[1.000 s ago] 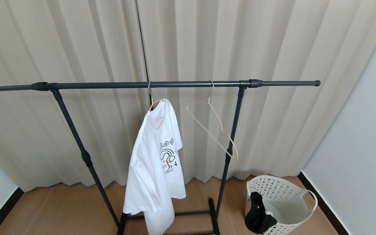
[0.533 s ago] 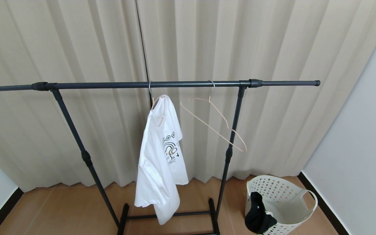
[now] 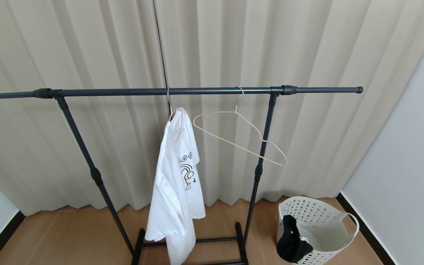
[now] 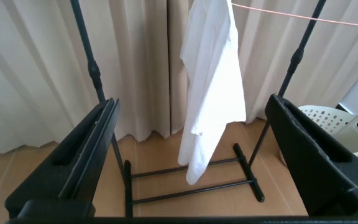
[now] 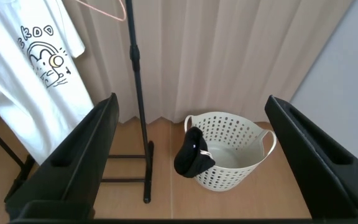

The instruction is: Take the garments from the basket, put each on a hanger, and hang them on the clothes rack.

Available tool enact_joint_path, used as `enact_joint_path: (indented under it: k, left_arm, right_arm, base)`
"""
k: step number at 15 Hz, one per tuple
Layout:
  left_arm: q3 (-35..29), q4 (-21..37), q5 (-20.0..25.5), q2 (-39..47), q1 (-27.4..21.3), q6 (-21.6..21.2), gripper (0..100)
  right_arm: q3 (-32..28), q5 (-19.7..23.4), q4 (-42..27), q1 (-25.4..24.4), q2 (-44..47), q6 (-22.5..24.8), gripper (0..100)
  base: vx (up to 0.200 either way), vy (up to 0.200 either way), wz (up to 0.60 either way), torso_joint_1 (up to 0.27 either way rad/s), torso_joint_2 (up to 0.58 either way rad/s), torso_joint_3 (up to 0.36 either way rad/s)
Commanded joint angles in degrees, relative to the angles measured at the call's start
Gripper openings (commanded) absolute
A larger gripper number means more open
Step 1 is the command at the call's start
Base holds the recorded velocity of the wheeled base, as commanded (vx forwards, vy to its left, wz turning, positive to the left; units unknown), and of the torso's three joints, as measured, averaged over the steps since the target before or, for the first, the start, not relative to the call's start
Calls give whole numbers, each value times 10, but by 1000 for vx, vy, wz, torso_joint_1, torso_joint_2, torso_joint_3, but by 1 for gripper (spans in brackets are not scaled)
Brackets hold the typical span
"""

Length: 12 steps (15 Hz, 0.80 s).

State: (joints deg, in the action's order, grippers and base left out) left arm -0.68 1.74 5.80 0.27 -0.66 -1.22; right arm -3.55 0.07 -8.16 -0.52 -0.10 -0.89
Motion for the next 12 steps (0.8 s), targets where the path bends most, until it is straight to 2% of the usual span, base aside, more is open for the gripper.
enact_joint_path:
  k: [1, 12]
  left_arm:
    - [1, -1, -2, -3, 0, 0, 100]
    - [1, -1, -3, -3, 0, 3, 100]
  right_arm:
    - [-1, 0, 0, 0, 1, 0, 100]
    - [-1, 0, 0, 0, 1, -6, 100]
  base:
    - [0, 0, 0, -139, 330, 178]
    - [0, 0, 0, -150, 360, 205]
